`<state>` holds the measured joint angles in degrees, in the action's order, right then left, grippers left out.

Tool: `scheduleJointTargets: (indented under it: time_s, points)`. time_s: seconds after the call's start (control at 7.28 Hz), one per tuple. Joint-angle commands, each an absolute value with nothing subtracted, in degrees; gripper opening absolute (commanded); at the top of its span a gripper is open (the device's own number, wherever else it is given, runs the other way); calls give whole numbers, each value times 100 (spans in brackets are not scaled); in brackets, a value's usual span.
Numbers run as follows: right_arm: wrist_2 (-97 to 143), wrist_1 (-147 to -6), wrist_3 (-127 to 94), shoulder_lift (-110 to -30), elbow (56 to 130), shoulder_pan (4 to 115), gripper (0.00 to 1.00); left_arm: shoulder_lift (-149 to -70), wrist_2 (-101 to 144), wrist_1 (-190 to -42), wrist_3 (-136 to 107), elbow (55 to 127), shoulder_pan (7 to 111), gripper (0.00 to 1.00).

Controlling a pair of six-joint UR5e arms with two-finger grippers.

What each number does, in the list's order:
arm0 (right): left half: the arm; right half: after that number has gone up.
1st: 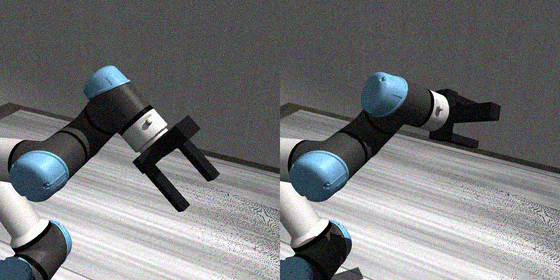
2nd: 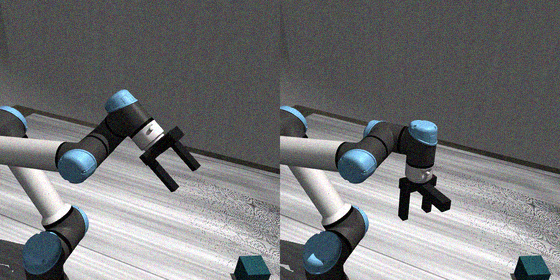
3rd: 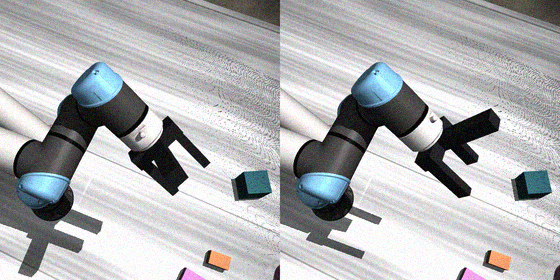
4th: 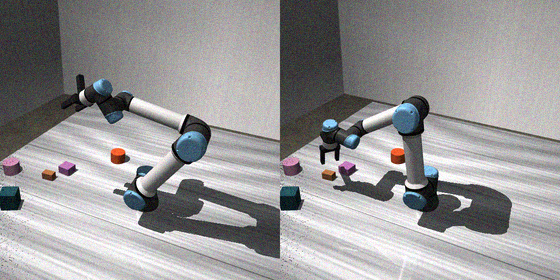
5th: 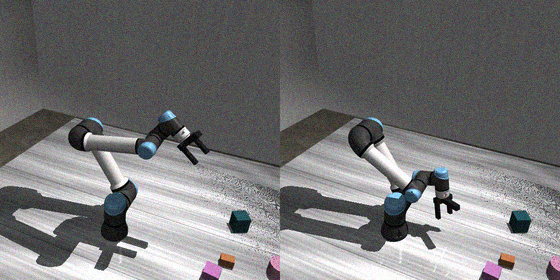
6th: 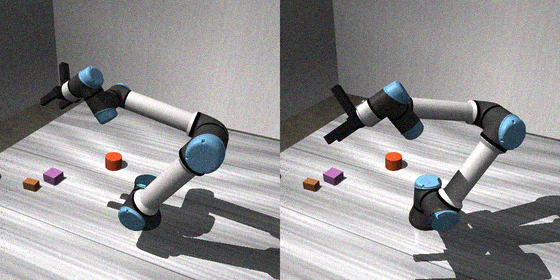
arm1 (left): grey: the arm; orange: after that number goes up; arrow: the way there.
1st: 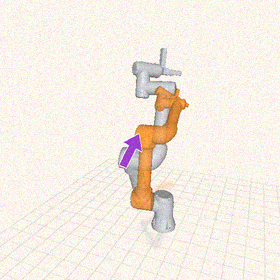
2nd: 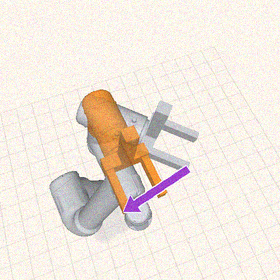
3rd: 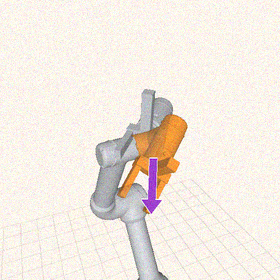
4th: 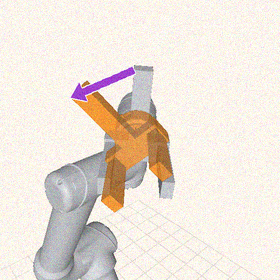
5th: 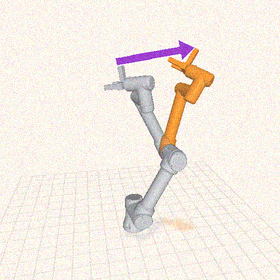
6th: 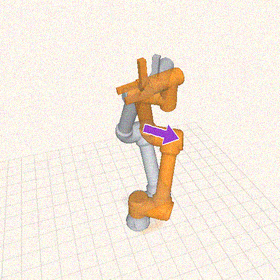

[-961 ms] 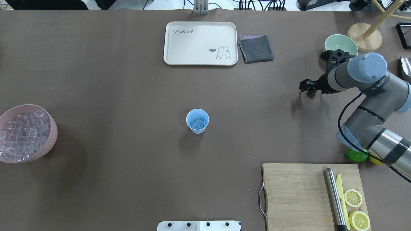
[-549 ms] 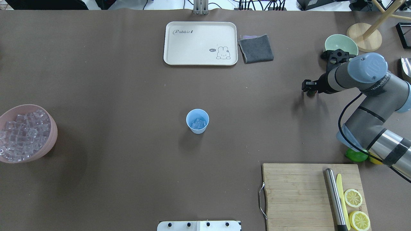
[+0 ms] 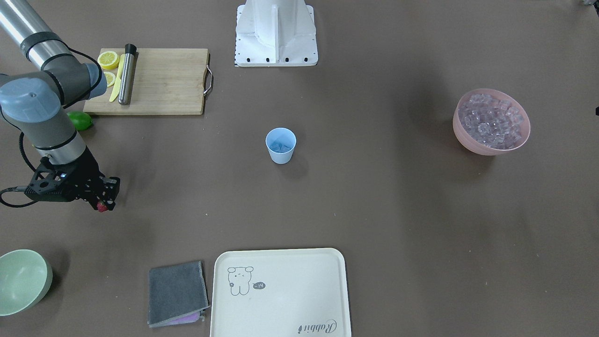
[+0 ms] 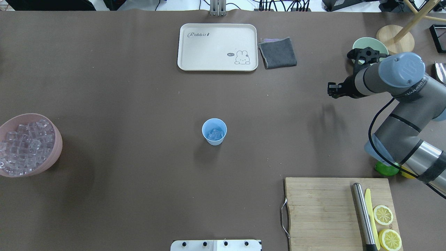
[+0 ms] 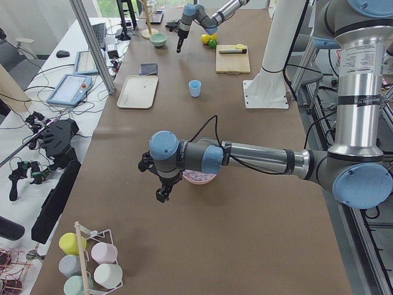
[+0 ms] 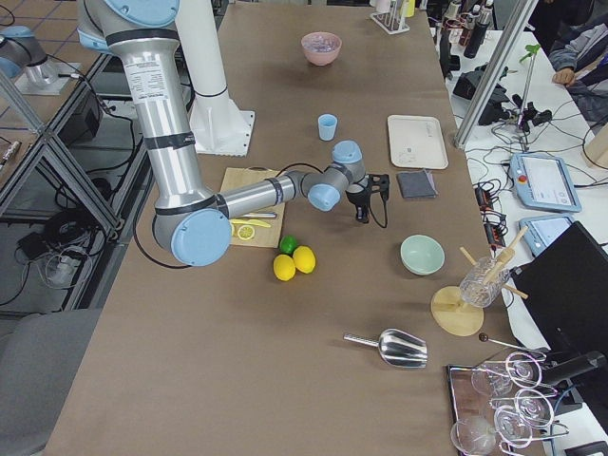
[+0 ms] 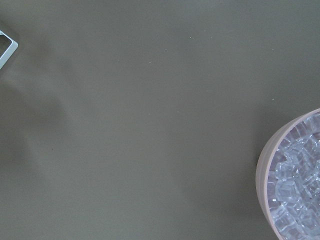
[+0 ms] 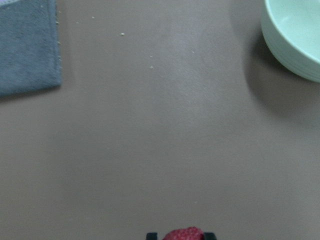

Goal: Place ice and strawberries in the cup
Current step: 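Lift the strawberry with the right gripper and carry it over the blue cup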

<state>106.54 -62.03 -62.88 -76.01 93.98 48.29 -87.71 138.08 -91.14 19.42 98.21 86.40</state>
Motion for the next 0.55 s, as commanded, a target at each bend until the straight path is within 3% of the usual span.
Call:
scheduleJointTargets:
  time_s: [0.0, 0.41]
  points:
    - [10600, -7187, -7201, -7228, 10438, 4703, 0, -8771, 13808, -9114, 1942, 9756, 8631, 98]
    - [9714, -7207, -7629, -6288, 10468, 3721, 0, -8780, 13808, -9175, 1925, 9580, 8622, 98]
